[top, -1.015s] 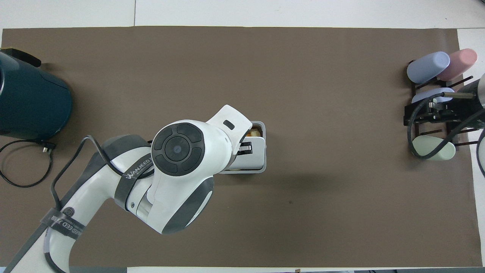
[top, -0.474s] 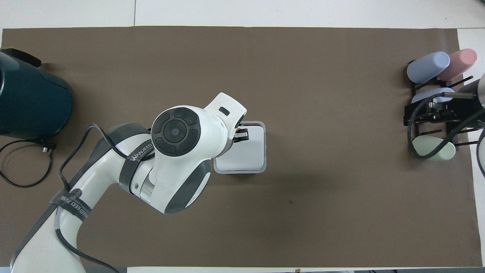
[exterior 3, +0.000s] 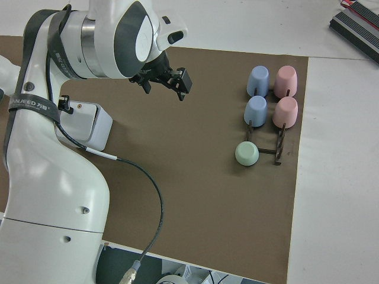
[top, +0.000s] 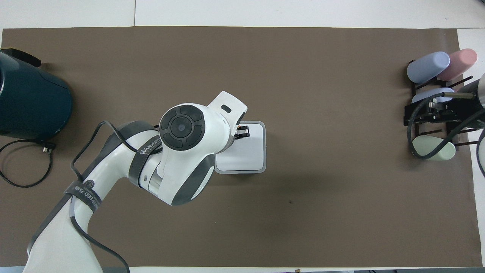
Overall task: Close trash can lid
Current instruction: 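Press the lid flat onto the can with the left gripper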
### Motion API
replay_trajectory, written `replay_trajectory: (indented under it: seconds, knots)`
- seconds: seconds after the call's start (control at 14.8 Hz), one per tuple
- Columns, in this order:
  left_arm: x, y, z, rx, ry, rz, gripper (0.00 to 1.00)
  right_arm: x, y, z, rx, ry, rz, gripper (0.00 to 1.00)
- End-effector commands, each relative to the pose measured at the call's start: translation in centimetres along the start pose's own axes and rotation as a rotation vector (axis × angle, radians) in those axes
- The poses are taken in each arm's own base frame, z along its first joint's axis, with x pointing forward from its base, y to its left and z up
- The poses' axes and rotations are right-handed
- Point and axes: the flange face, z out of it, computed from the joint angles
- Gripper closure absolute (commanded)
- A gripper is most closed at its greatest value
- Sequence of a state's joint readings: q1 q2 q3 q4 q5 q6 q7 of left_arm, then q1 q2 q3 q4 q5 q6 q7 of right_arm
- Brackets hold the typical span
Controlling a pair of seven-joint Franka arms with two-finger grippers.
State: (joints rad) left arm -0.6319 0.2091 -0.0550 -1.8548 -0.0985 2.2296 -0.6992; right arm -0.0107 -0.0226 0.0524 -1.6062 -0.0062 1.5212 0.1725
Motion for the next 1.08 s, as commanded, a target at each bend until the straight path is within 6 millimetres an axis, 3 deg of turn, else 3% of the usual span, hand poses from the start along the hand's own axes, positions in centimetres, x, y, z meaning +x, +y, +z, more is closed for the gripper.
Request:
replay_trajectory:
  seconds: [0.0,0.88,1.02]
  knots:
    - [0.6,0.2,0.4,-0.011,0.011,0.000,1.00,-0.3,0.2,0.0,0.017,-0.018,0.008,0.00]
    - [-0.2,0.5,3.6,0.040,-0.012,0.033,1.00,-0.3,0.2,0.0,0.016,-0.017,0.008,0.00]
    - [0.0,0.6,3.3,0.035,-0.008,0.032,1.00,-0.3,0.2,0.0,0.016,-0.016,0.008,0.00]
